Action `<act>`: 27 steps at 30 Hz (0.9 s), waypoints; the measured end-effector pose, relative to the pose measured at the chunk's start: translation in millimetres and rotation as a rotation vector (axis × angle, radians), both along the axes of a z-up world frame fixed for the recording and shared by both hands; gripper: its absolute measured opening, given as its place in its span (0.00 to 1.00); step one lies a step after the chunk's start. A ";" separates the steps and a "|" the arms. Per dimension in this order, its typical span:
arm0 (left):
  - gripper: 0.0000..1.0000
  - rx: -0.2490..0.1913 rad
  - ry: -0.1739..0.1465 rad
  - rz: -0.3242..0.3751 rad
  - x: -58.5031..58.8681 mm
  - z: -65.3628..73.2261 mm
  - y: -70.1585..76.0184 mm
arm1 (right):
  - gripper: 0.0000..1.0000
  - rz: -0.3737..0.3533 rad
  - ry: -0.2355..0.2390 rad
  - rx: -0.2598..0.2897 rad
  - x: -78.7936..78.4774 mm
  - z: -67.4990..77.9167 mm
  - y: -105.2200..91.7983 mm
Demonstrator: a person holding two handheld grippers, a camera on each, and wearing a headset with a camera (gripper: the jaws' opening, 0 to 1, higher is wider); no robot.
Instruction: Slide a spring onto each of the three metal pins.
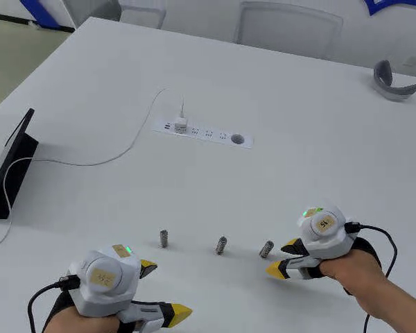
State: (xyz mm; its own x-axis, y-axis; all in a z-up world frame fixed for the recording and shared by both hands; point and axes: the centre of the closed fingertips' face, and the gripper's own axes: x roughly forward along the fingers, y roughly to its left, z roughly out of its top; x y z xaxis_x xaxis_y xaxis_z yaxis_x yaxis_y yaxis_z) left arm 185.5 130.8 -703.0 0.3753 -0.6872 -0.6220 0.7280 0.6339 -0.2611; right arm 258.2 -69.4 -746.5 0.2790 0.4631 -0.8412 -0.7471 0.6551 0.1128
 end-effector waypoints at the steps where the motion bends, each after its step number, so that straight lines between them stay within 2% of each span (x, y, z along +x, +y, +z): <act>1: 0.66 0.002 0.002 0.000 -0.3 -1.0 1.0 | 0.42 -0.008 0.000 0.007 -1.5 0.0 -0.2; 6: 0.67 0.009 0.004 0.006 0.4 -2.5 7.0 | 0.46 -0.041 -0.005 0.022 -12.4 -4.0 -5.7; 14: 0.67 0.012 0.011 0.010 1.8 -5.4 12.1 | 0.50 -0.136 -0.017 0.106 -28.6 0.7 -2.8; 20: 0.66 0.003 0.022 0.022 2.3 -7.1 14.3 | 0.53 -0.154 -0.012 0.130 -45.1 -2.9 -0.9; 27: 0.66 0.004 0.040 0.046 0.2 -12.0 22.4 | 0.56 -0.188 -0.023 0.162 -58.4 0.1 2.3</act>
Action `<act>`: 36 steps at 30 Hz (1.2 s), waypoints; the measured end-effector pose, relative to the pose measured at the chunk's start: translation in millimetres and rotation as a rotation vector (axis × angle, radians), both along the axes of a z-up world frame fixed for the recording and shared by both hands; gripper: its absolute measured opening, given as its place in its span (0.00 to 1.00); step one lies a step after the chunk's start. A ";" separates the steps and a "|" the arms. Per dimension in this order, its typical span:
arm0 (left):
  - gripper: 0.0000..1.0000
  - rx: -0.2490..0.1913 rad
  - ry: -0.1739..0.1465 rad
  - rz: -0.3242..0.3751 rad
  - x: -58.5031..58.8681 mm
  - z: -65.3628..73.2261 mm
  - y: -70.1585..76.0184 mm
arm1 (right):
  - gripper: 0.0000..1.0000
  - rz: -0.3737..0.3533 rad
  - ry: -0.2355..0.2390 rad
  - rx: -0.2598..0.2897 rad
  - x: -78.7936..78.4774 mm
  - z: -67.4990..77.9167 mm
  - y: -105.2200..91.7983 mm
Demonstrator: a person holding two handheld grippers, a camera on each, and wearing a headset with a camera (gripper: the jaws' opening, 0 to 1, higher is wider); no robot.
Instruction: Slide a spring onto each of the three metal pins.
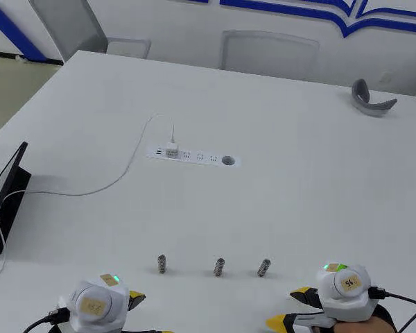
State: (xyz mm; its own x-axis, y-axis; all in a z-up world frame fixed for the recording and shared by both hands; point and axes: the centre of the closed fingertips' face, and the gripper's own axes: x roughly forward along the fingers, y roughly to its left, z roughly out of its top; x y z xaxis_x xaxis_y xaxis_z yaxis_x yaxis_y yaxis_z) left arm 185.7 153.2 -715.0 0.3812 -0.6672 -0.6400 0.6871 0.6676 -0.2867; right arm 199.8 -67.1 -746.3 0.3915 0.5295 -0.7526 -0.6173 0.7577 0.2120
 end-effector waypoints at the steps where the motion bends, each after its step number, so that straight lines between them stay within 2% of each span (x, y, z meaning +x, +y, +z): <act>1: 0.66 0.000 0.002 0.005 0.4 -0.4 1.8 | 0.56 -0.007 -0.003 0.006 -0.8 0.7 0.2; 5: 0.67 -0.011 0.010 0.027 1.8 -0.4 8.0 | 0.59 -0.032 -0.004 0.033 -6.5 0.5 2.0; 12: 0.67 0.001 -0.003 0.034 2.3 0.3 12.9 | 0.62 -0.054 -0.019 0.058 -16.5 4.8 9.1; 18: 0.68 -0.011 -0.014 0.046 6.1 5.2 14.3 | 0.69 -0.063 -0.038 0.069 -21.8 12.5 18.5; 28: 0.69 -0.013 -0.054 0.049 15.7 19.1 17.9 | 0.77 -0.100 -0.102 0.134 -12.0 40.0 26.4; 36: 0.71 -0.012 -0.075 0.059 23.0 25.6 23.8 | 0.80 -0.094 -0.123 0.134 -7.8 47.6 28.3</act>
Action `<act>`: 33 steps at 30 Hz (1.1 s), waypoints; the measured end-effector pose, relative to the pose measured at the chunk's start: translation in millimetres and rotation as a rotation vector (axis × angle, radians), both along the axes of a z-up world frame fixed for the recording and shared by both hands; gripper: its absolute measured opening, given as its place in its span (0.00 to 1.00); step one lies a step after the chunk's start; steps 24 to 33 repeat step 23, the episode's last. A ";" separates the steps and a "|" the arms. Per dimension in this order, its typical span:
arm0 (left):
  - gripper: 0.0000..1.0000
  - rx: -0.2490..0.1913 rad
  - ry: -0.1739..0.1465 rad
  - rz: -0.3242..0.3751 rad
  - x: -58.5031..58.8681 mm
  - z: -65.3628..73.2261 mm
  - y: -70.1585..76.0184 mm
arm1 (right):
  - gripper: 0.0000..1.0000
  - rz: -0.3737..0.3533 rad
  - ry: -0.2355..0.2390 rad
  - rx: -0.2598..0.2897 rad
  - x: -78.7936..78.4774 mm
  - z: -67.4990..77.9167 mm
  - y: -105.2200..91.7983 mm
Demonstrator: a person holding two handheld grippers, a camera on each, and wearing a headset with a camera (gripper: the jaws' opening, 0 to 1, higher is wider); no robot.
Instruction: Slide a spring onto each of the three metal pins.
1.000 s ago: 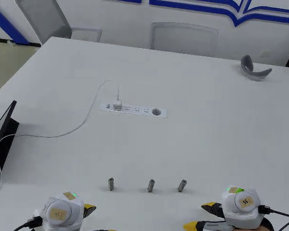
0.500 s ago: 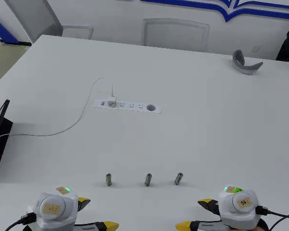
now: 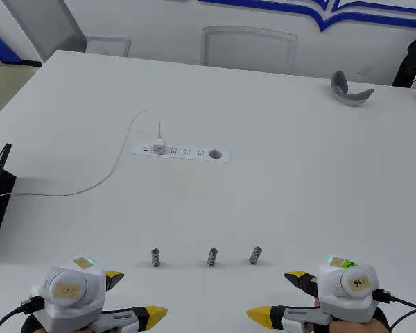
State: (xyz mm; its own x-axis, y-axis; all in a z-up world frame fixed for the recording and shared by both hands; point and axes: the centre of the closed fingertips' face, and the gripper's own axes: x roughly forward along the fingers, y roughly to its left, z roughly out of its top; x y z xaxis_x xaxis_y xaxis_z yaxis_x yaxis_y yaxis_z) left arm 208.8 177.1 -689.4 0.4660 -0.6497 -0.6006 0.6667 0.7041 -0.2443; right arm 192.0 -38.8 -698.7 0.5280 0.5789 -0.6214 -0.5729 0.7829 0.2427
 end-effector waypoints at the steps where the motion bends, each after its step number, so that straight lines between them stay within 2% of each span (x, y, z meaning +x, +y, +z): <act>1: 0.71 0.003 -0.001 0.001 0.6 -0.2 0.7 | 0.80 0.001 -0.001 0.000 0.0 0.2 0.5; 9: 0.71 0.002 -0.002 0.016 3.2 -0.9 4.3 | 0.82 0.025 0.011 -0.002 -4.8 -3.3 6.4; 33: 0.71 0.000 0.003 0.022 4.2 -2.6 5.6 | 0.84 0.035 0.017 0.005 -4.5 -2.6 10.0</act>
